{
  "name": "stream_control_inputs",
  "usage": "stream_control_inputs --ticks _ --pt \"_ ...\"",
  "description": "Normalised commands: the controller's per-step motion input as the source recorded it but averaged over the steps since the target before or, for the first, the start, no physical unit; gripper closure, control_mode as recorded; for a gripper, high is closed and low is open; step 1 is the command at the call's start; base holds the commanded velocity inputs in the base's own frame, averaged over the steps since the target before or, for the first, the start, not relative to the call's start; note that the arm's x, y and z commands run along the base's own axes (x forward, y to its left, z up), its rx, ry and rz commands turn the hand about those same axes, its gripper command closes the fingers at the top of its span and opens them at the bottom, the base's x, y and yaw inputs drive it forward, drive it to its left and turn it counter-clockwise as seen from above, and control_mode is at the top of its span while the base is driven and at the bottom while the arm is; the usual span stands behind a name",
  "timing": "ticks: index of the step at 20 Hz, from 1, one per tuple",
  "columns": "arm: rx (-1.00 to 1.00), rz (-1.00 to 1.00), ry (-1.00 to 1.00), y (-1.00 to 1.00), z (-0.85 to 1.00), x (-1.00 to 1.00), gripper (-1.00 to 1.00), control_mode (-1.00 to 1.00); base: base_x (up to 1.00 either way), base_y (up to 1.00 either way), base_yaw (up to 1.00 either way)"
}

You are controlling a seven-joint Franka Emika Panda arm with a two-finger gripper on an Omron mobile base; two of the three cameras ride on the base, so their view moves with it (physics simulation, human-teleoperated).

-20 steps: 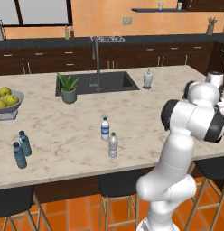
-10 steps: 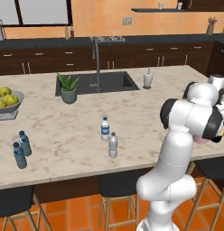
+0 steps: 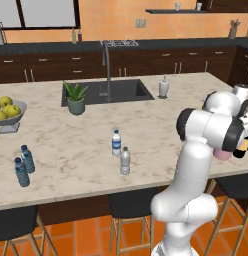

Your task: Move the plastic bottles in the middle to the plastics group, and the glass bottles in the middle to the glass group.

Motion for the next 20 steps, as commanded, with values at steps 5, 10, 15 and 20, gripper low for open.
stream_control_inputs --ticks 5,10,15,20 --pt "0.0 0.0 -0.04 0.03 0.0 -0.01 1.0 -1.0 0.0 0.0 0.0" --pt "0.0 0.0 -0.02 0.0 0.0 0.0 -1.0 -1.0 0.0 0.0 0.0" --pt "0.0 0.0 0.0 0.0 0.0 0.0 -1.0 -1.0 0.0 0.0 0.0" --pt "0.0 0.0 0.0 0.0 0.0 -0.01 -1.0 -1.0 0.0 0.0 0.0"
